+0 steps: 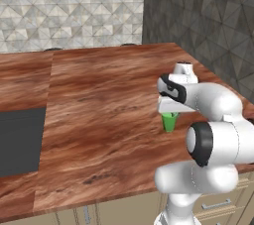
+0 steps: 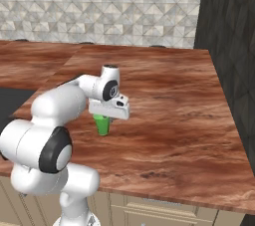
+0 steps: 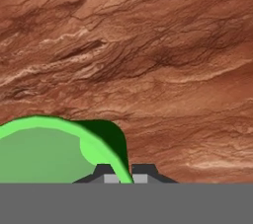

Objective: Pick the jug and cup and place them in the sink. Then turn on the water.

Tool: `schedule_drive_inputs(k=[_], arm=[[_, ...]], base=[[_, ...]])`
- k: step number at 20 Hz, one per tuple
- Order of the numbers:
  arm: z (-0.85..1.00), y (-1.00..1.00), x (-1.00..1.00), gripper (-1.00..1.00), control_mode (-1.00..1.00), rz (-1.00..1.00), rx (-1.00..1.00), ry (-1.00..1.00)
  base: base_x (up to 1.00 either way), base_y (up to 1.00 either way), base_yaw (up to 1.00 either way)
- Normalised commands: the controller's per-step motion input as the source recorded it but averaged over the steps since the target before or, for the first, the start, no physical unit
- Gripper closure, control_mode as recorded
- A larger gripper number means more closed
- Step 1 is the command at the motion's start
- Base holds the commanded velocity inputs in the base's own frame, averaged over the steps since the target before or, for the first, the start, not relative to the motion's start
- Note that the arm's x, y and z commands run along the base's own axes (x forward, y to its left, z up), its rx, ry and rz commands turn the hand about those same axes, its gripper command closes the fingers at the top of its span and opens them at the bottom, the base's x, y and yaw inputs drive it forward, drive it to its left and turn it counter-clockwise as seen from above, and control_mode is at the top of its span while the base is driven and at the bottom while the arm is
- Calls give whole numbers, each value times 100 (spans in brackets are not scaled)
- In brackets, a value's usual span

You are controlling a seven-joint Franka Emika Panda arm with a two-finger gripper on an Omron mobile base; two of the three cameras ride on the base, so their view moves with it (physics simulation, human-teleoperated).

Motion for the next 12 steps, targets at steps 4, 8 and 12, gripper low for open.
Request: schedule_drive_inputs(k=[4,8,12], arm=[[27,-7,-9,100,-100,0,0,3],[19,-2,-29,100,-100,0,0,0],[7,-1,-29,100,-100,0,0,0]], base=[[0,0,0],[0,0,0],[0,0,0]])
